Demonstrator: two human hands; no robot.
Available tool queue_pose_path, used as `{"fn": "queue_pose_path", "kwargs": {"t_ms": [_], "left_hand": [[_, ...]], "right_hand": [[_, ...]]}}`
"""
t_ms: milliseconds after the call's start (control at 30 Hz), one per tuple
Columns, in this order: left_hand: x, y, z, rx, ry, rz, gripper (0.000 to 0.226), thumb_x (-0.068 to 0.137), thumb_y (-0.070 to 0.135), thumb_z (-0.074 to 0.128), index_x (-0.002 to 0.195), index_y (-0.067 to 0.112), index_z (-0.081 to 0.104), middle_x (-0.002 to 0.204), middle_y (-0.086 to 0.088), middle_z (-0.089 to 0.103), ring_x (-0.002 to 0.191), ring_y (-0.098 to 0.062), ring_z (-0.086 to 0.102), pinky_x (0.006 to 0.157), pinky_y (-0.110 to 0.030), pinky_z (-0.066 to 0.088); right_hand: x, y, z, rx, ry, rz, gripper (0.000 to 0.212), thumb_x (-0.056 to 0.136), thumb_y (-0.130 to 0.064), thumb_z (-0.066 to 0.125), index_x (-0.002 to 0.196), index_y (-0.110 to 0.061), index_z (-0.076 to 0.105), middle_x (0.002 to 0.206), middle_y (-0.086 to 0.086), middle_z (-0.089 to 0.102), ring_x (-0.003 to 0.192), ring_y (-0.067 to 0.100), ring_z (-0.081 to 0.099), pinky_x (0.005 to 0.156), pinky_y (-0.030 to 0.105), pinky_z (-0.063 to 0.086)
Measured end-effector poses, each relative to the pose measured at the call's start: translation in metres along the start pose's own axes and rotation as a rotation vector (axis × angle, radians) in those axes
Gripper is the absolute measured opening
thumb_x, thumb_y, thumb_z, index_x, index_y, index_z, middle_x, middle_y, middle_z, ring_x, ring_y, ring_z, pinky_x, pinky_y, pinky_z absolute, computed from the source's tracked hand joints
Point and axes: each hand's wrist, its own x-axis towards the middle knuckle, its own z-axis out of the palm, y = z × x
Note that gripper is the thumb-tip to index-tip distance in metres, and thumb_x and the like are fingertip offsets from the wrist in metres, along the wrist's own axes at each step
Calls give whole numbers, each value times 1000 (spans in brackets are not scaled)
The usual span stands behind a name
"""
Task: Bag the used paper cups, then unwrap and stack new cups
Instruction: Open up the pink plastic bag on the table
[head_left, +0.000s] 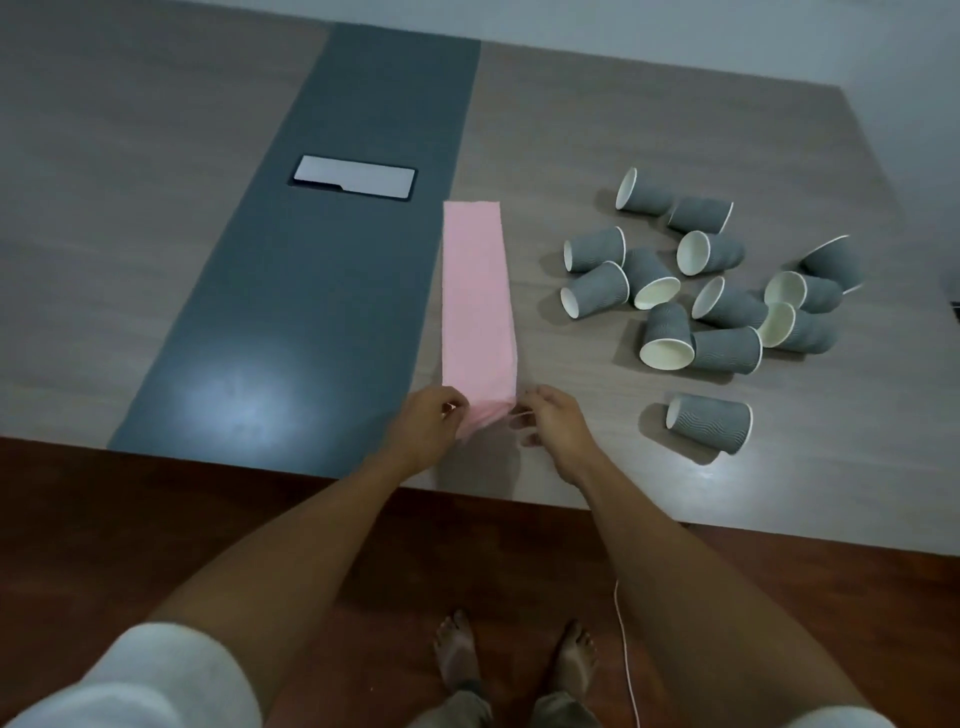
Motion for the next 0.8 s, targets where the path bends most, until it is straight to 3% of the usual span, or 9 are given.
{"fn": "queue_pose_path", "kwargs": {"t_ms": [100,167,267,433,533,600,667,733,800], "left_hand": [[13,23,-27,-251,100,-54,10,95,4,64,98,5,73,94,-4,72,84,-15,65,78,-23,52],[19,41,-46,-344,143,-70,6,94,2,66,95,5,72,86,-4,71,75,-13,63,68,-18,49],[28,65,-71,-478,183,-80,12,95,0,65,88,9,66,72,0,65,66,-9,60,60,-20,49],[39,96,-103,-468,256,-9,24,92,-6,62,85,16,66,76,0,64,67,-12,59,66,-32,51],[45,111,-114,-433,334,37,21,92,0,64,89,21,66,87,5,65,75,-12,60,74,-38,56],[47,123,-119,-398,491,-3,12,91,15,70,95,22,61,100,-1,61,82,-16,59,81,-36,52],[45,134,-120,-337,614,-199,25,89,35,72,96,17,57,100,-5,59,82,-23,58,76,-32,45],[44,142,-118,-458,466,-362,40,90,48,65,90,8,63,83,-9,66,70,-27,63,68,-31,49],[40,147,-113,-707,206,-361,43,90,50,64,88,7,71,81,-10,72,70,-26,68,69,-35,55]], "right_hand": [[1,-29,-3,43,17,-70,17,95,-7,54,106,-11,67,108,11,72,95,20,66,69,34,52],[-3,-49,-3,52,-3,-163,30,95,-11,63,125,-15,59,118,5,67,96,14,64,68,31,52],[-5,-72,1,-22,-55,-271,52,90,-10,74,135,-17,49,103,4,63,83,17,62,57,18,49],[-8,-91,-4,-395,80,-406,37,82,2,62,113,-16,65,71,-4,57,67,16,57,64,26,43],[-11,-105,-13,-459,176,-465,17,84,-4,58,79,-19,63,66,-3,54,65,17,50,62,29,37],[-8,-114,-19,-423,164,-490,25,89,-12,61,65,-15,53,63,0,49,64,19,46,61,39,43],[-12,-125,-23,-237,114,-446,25,94,-10,64,70,-10,56,69,9,53,66,21,52,65,49,57],[-15,-133,-26,-79,72,-413,23,92,-5,69,73,-9,57,74,14,60,68,23,58,67,49,60],[-16,-140,-28,-18,71,-422,23,86,-6,77,74,-9,57,71,14,63,66,23,60,66,48,59]]}}
